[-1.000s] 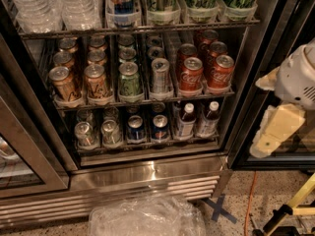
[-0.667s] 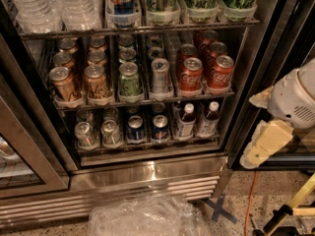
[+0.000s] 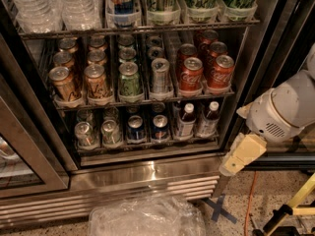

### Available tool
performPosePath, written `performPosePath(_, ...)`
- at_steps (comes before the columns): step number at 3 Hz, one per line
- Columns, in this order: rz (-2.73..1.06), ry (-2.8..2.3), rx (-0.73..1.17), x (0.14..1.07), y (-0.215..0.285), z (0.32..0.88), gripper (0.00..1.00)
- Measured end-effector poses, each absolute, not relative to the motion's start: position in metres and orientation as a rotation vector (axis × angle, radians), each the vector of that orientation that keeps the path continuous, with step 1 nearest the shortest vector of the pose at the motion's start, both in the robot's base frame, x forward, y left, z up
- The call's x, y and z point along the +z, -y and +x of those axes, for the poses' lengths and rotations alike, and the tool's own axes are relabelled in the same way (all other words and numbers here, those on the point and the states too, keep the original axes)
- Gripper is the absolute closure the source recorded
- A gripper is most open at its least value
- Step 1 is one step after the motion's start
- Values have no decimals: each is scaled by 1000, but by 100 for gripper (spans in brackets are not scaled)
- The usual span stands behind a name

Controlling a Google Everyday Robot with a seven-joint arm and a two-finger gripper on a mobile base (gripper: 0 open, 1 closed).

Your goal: Pick blue plastic bottle from bottom shelf of fridge

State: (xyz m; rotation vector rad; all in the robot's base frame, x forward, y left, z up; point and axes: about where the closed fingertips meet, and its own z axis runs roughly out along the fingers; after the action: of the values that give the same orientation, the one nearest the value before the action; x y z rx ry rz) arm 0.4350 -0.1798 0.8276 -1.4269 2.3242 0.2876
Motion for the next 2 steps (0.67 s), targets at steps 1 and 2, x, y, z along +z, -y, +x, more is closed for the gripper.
performPosePath(1,-1383,-2334,303,814,171,432,0)
performPosePath(2,-1272,-2393,347,775,155,425,0)
